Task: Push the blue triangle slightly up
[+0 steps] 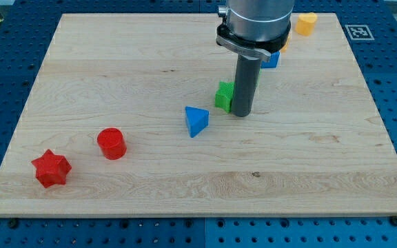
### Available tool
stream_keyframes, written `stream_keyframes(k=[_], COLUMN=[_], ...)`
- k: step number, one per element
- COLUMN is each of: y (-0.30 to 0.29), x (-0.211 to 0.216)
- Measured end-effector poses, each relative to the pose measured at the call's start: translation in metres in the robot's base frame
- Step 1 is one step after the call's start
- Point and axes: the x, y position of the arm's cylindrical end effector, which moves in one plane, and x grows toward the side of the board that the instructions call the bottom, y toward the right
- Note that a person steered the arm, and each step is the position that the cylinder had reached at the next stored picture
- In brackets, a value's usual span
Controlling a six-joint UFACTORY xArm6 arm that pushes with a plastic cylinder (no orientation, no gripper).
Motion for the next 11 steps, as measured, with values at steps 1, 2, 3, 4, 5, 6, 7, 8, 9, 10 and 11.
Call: stream_keyframes(k=[1, 2, 3, 4, 5, 6, 7, 8, 9, 10, 11], y=[-0.005, -0.011, -0.011, 0.001, 0.029, 0.04, 0.032, 0.004, -0.013, -0.018, -0.03], x=[-0.004, -0.005, -0.005, -0.003, 0.003, 0.007, 0.026, 0.045, 0.049, 0.05, 0.051])
